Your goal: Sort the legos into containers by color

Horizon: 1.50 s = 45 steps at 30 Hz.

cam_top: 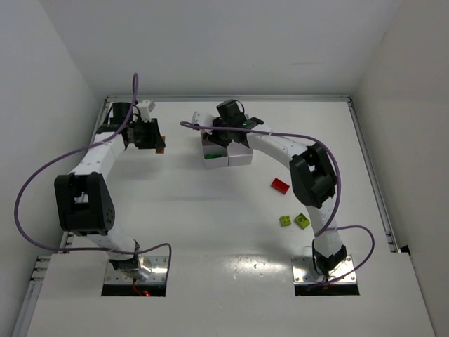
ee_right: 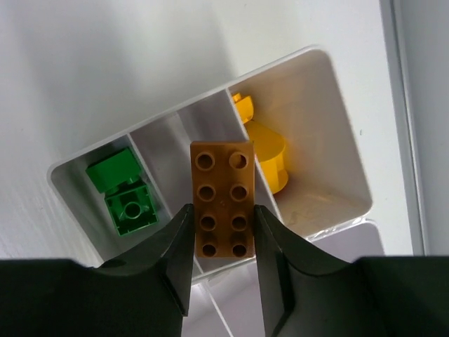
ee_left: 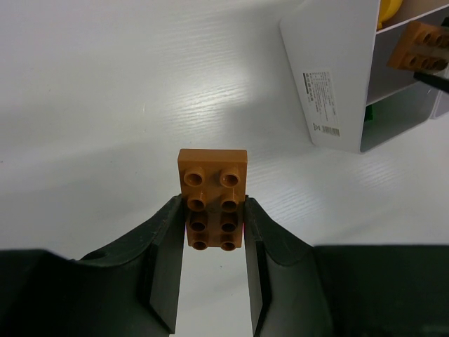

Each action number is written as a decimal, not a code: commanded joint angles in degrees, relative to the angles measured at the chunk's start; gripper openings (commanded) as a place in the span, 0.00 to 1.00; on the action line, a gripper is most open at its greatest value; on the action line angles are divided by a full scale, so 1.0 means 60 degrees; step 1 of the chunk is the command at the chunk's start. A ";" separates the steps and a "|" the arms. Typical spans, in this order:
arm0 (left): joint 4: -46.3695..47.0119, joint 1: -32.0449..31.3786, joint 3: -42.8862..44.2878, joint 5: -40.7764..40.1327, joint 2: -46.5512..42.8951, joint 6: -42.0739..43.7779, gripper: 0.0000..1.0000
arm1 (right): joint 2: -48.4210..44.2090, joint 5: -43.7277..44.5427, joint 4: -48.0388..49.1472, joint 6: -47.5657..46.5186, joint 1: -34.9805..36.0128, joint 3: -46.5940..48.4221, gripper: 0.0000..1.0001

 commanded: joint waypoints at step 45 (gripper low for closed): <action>0.6419 -0.4753 0.0293 -0.3677 0.2573 -0.1531 0.00 | -0.4261 0.0175 -0.0801 0.4373 -0.3399 -0.2030 0.65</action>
